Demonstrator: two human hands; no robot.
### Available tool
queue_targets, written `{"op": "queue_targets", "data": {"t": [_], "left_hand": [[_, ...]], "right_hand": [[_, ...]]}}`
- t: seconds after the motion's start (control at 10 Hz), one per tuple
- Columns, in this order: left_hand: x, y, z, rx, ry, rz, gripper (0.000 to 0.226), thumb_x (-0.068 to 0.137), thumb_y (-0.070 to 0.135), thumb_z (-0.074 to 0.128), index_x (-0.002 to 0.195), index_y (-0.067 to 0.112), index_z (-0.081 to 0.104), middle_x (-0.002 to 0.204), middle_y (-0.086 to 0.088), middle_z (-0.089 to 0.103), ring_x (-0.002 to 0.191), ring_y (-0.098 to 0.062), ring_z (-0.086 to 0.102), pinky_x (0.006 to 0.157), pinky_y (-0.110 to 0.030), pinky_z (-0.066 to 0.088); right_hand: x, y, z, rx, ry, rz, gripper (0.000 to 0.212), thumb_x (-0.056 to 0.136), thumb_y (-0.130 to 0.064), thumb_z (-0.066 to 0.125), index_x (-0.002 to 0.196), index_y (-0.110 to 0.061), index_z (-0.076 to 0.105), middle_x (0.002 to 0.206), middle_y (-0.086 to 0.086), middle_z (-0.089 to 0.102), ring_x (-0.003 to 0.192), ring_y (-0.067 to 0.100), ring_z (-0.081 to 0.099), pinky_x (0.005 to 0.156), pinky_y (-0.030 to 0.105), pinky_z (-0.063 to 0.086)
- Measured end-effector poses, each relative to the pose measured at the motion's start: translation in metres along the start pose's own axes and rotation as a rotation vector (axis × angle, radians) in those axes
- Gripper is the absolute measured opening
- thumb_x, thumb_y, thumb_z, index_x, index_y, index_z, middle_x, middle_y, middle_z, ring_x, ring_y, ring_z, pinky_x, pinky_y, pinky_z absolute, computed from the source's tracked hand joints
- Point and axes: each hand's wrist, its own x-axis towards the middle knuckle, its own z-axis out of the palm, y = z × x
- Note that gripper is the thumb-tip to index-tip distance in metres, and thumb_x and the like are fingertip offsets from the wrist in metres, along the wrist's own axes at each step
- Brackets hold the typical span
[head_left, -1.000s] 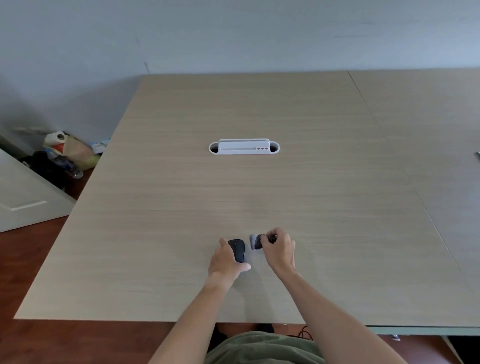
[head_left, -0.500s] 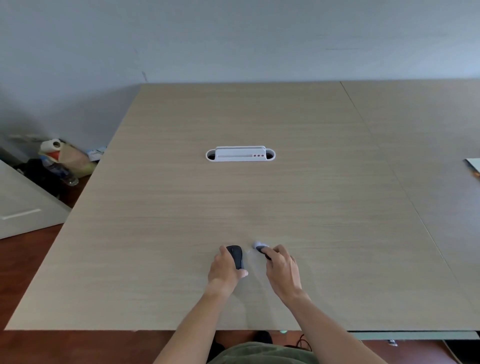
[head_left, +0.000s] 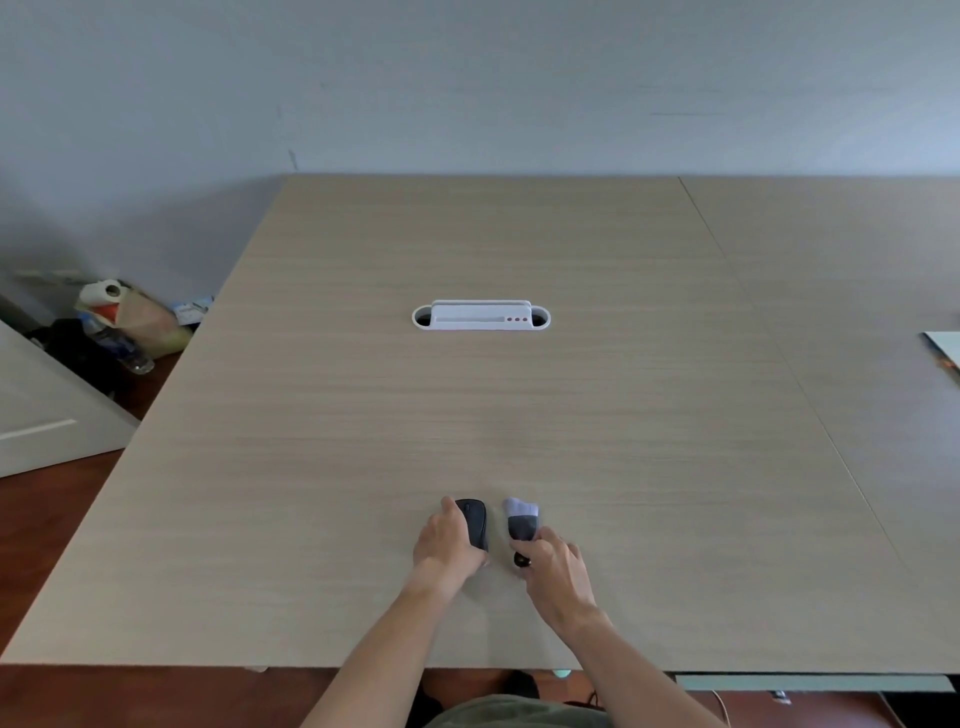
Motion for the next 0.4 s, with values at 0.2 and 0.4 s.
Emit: {"op": "queue_targets", "data": {"t": [0.2,0.4], "left_hand": [[-0.001,-0.001,-0.001,-0.001,0.007,0.005,0.072,0.067,0.03,0.082,0.118,0.01,0.037,0.116,-0.011,0.057,0.108,-0.032,0.058,0.081,-0.034,0.049],[-0.003,-0.006,-0.004,-0.128,0.006,-0.026,0.073,0.072,0.052,0.07,0.124,0.012,0.037,0.119,-0.011,0.049,0.114,-0.032,0.052,0.09,-0.036,0.046]], "right_hand": [[0.002,0.004,0.002,0.042,-0.015,0.023,0.044,0.088,-0.006,0.059,0.125,-0.029,0.065,0.121,0.001,0.058,0.106,0.024,0.059,0.091,0.029,0.035],[0.011,-0.017,-0.039,0.177,0.269,-0.102,0.027,0.082,-0.041,0.067,0.096,-0.02,0.073,0.097,0.0,0.053,0.093,0.018,0.055,0.087,0.034,0.039]]}}
